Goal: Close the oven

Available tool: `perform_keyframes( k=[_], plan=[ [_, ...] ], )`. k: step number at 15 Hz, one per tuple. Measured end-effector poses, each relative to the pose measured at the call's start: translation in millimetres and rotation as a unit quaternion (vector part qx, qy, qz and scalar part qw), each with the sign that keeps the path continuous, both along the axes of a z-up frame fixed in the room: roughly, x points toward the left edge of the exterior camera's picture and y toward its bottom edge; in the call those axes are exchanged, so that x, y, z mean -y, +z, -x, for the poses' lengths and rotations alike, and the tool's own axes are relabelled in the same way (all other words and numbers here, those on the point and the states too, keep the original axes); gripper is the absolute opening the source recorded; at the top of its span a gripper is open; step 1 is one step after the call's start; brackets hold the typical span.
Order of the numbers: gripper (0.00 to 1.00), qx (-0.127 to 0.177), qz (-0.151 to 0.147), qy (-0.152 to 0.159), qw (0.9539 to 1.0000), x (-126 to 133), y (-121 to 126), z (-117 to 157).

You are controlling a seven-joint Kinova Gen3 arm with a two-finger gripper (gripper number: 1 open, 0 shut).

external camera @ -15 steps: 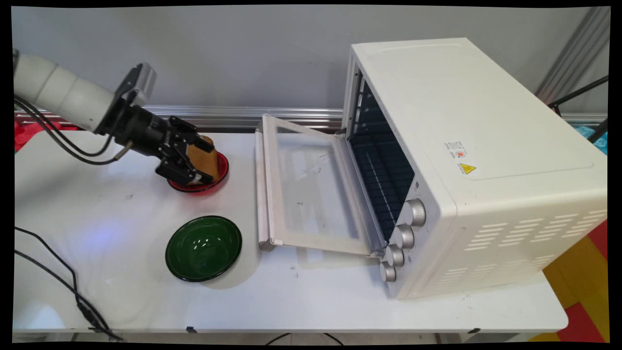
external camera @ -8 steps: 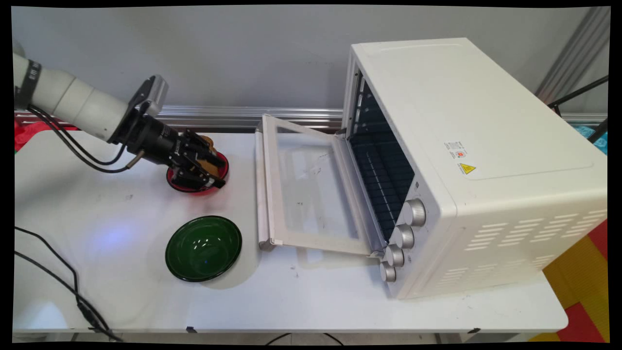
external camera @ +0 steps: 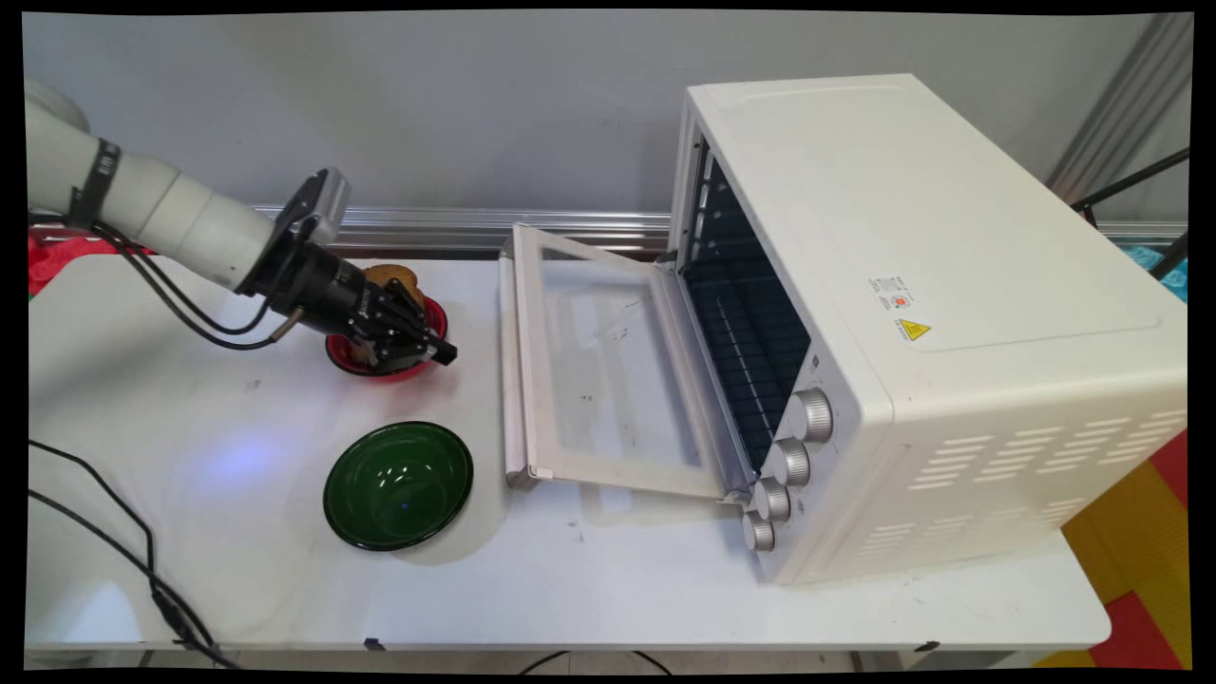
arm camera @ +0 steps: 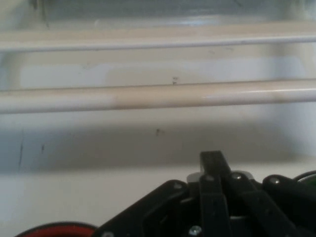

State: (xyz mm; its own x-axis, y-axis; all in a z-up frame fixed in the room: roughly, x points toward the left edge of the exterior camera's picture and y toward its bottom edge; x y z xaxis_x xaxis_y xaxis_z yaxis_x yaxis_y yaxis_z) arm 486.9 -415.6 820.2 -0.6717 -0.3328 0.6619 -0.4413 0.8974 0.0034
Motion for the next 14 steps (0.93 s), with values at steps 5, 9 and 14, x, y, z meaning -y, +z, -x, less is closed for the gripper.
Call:
perform_keyframes(
  k=[5, 9, 14],
  plan=[
    [0.00, -0.009, -0.001, -0.002, 1.0000, 17, -29, 17],
    [0.00, -0.019, -0.001, -0.003, 0.9998, 31, -51, 32],
    [0.00, -0.042, 0.001, -0.006, 0.9991, 38, -57, 42]
  ],
)
